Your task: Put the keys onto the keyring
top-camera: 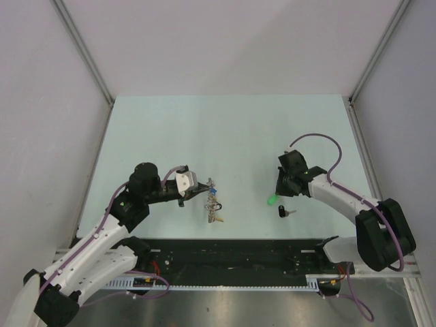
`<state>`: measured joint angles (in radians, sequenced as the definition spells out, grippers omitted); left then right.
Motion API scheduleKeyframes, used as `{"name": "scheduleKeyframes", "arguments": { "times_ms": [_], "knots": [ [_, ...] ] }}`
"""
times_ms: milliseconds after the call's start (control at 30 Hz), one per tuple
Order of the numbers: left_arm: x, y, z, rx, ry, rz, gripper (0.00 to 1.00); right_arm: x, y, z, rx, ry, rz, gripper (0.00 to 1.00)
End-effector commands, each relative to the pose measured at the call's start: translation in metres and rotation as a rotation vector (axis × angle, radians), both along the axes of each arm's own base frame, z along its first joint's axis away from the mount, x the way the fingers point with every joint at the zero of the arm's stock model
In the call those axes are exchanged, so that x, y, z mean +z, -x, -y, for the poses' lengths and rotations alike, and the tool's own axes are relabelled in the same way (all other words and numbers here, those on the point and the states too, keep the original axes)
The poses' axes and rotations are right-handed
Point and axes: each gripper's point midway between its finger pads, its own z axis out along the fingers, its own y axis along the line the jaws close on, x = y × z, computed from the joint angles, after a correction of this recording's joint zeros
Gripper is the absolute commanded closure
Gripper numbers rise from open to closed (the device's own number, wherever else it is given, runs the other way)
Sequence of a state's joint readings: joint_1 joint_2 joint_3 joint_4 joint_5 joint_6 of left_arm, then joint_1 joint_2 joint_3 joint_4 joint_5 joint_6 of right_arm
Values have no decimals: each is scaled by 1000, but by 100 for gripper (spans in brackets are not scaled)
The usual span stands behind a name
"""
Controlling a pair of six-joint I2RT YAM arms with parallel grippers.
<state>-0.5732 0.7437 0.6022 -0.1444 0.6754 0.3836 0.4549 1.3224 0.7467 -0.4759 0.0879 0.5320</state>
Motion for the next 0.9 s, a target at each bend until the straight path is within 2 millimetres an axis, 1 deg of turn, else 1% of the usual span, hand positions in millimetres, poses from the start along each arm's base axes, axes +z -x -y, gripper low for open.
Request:
{"name": "scheduleKeyframes", "arguments": {
  "times_ms": [0,33,100,167,200,267,333,367,433,467,533,567,633,667,700,767,867],
  "knots": [
    [22,-2,1,-4,45,75,100,-10,8,-35,-20,-113,-51,100],
    [22,-2,1,-4,44,74,100,-13,11,-41,-11,-126,-60,100],
    [22,-2,1,-4,44,72,100,-14,16,-61,11,-171,-71,100],
    [21,-2,1,-2,42,70,100,-19,18,-71,17,-185,-81,100],
    [23,-2,1,-2,45,72,99,-17,19,-82,20,-210,-74,100],
    [21,-2,1,1,42,72,100,-17,20,-92,28,-235,-73,100],
    [21,-2,0,2,42,72,100,-11,18,-104,45,-274,-53,92],
    [21,-2,1,2,40,69,100,-7,17,-106,52,-287,-40,84],
    [21,-3,0,4,41,69,100,0,15,-105,78,-285,-14,74],
    [21,-3,0,4,42,72,100,5,15,-102,84,-281,3,64],
    [21,-3,1,3,39,71,100,11,12,-91,93,-258,25,56],
    [20,-3,0,5,38,70,100,13,15,-85,96,-244,20,50],
    [20,-3,1,4,39,68,100,11,18,-73,108,-204,9,46],
    [21,-3,1,2,40,68,100,7,24,-67,118,-174,-12,44],
    [20,-3,1,4,38,67,100,6,25,-61,120,-150,-14,44],
    [21,-3,1,4,40,69,100,-1,33,-58,158,-125,-37,44],
    [21,-4,0,7,39,69,100,-9,42,-64,198,-143,-70,44]
  ]
}}
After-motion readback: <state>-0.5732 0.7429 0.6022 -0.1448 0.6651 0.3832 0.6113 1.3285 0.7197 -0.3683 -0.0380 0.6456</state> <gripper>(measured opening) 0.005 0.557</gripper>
